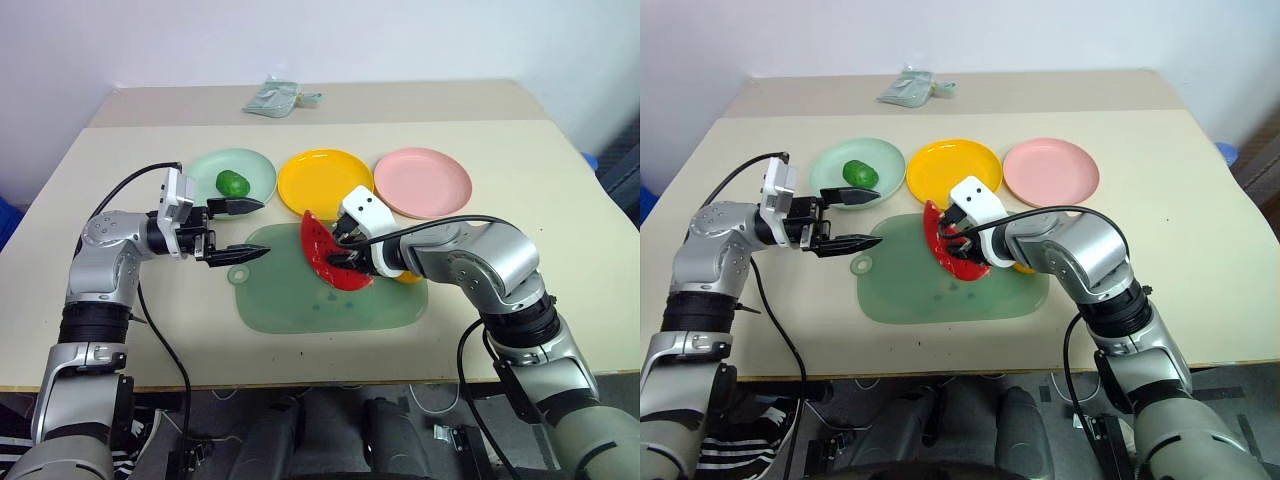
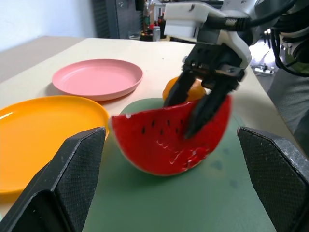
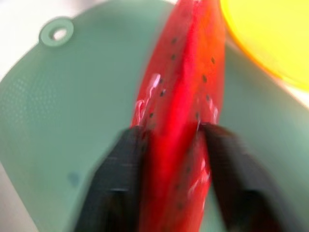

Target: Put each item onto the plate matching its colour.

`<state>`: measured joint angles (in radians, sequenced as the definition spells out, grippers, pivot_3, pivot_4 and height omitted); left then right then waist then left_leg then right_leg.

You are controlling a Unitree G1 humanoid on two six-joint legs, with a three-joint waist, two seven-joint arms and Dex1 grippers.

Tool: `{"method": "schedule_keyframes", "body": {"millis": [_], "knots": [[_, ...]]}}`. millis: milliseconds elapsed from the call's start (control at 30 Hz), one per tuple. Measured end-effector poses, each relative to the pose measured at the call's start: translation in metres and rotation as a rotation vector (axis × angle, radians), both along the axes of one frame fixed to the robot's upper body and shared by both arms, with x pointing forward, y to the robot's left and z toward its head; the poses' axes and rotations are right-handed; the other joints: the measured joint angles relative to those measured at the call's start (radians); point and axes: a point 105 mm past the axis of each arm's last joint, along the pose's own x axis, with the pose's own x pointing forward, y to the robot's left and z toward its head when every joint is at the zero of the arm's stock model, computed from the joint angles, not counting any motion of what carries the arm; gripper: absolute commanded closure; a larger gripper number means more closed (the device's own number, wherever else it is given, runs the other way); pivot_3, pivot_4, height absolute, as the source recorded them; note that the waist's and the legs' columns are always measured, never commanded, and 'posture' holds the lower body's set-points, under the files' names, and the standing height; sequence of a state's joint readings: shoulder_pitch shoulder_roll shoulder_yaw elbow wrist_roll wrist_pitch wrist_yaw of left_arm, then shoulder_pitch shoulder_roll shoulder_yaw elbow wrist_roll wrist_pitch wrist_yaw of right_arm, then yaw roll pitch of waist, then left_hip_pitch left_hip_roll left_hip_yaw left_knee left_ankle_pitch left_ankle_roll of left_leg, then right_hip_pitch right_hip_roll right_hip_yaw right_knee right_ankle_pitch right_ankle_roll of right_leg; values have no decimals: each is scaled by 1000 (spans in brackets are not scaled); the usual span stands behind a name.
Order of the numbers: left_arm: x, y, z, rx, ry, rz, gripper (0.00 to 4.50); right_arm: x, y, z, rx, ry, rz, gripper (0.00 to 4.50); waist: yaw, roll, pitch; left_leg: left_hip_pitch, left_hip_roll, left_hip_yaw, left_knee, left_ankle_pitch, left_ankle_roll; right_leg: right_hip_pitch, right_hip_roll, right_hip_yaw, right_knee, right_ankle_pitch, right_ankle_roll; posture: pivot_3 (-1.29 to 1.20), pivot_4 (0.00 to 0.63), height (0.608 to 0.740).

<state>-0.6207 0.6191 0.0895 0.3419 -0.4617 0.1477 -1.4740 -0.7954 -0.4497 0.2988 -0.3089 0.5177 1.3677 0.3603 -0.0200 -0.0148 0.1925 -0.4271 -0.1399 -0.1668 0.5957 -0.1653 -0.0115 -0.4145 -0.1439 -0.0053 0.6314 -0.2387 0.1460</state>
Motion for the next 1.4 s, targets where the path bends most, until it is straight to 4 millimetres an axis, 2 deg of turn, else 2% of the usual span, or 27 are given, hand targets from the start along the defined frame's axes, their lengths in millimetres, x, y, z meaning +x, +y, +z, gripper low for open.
{"method": "schedule_keyframes", "body": {"millis": [333, 467, 767, 833, 967, 1033, 1100, 1267, 1400], "knots": [[0, 0, 1, 0, -5, 3, 0, 0, 1, 3, 18, -6, 15, 3249, 0, 0, 0, 0, 0, 0, 0, 0, 0, 0, 0, 0, 0, 0, 0, 0, 150, 740], [1, -1, 1, -2, -8, 8, 0, 3, 2, 19, 123, -8, 7, 3249, 1, 0, 0, 0, 0, 0, 0, 0, 0, 0, 0, 0, 0, 0, 0, 0, 150, 740], [1, -3, 1, -12, -7, 7, 0, 17, -17, 44, 240, -37, -57, 3249, 1, 0, 0, 0, 0, 0, 0, 0, 0, 0, 0, 0, 0, 0, 0, 0, 150, 740], [2, -4, 1, -16, -7, 8, 0, 30, -31, 53, 272, -77, -116, 3249, 1, 0, 0, 0, 0, 0, 0, 0, 0, 0, 0, 0, 0, 0, 0, 0, 150, 740], [3, -5, 1, -25, -8, 21, 0, 68, -87, 78, 286, -219, -344, 3249, 5, 0, 0, 0, 0, 1, -1, 0, 0, 0, 0, 0, -1, 0, 0, 0, 150, 740], [6, -6, 2, -38, -8, 30, 0, 81, -108, 82, 281, -269, -430, 3249, 3, 0, 0, 0, 0, 1, -1, 0, 0, 0, 0, 0, -1, 0, 0, 0, 150, 740], [10, -7, 2, -43, -15, 57, 0, 93, -126, 77, 268, -293, -502, 3249, 2, 0, 0, 0, 0, 1, -1, 0, 0, 0, 0, 0, -1, 0, 0, 0, 150, 740], [26, -7, 4, -54, -52, 145, 0, 109, -150, 59, 242, -323, -577, 3249, -4, 0, 0, 0, 0, 2, -2, 1, -1, -1, 1, 1, 0, 0, 0, 0, 150, 740], [30, -6, 3, -54, -52, 185, 0, 119, -153, 45, 228, -328, -583, 3249, -13, 0, 0, 0, 0, 2, -2, 1, -1, 0, 1, 1, 0, 0, 0, 0, 150, 740]]}}
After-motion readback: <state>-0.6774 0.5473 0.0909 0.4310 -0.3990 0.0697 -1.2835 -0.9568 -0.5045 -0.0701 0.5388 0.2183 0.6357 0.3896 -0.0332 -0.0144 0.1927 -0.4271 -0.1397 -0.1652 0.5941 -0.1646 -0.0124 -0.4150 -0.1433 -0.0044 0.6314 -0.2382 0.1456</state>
